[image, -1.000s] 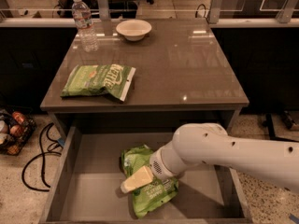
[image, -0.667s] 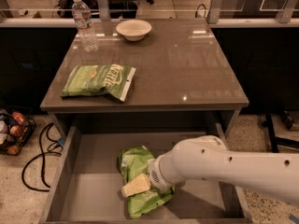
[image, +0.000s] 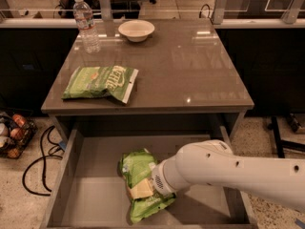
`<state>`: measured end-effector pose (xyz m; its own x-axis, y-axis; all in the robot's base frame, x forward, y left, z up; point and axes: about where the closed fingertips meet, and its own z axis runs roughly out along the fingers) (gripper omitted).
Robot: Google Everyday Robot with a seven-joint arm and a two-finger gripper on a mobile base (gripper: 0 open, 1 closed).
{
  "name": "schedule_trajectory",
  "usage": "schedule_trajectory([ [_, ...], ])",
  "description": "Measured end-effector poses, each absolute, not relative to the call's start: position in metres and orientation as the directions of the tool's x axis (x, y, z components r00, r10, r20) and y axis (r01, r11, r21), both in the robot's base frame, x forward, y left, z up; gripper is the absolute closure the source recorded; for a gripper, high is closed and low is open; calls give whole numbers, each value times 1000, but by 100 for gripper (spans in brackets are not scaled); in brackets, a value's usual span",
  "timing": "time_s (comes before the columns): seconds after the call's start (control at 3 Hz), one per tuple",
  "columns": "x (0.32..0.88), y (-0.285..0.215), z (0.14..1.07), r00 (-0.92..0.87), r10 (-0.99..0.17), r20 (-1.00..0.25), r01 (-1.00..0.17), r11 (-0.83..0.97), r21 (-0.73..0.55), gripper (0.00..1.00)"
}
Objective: Pick green jalapeno chip bag from top drawer and place on counter
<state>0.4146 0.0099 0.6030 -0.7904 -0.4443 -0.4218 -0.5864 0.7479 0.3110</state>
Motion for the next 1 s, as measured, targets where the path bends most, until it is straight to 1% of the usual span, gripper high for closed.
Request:
schedule_trajectory([
  [0.33,414,10,604,-789,-446,-423,-588,747,309,87],
  [0.67,414,11,605,-787,-448,-424,-590,747,307,100],
  [1.0,414,11,605,-787,-448,-424,-590,747,307,100],
])
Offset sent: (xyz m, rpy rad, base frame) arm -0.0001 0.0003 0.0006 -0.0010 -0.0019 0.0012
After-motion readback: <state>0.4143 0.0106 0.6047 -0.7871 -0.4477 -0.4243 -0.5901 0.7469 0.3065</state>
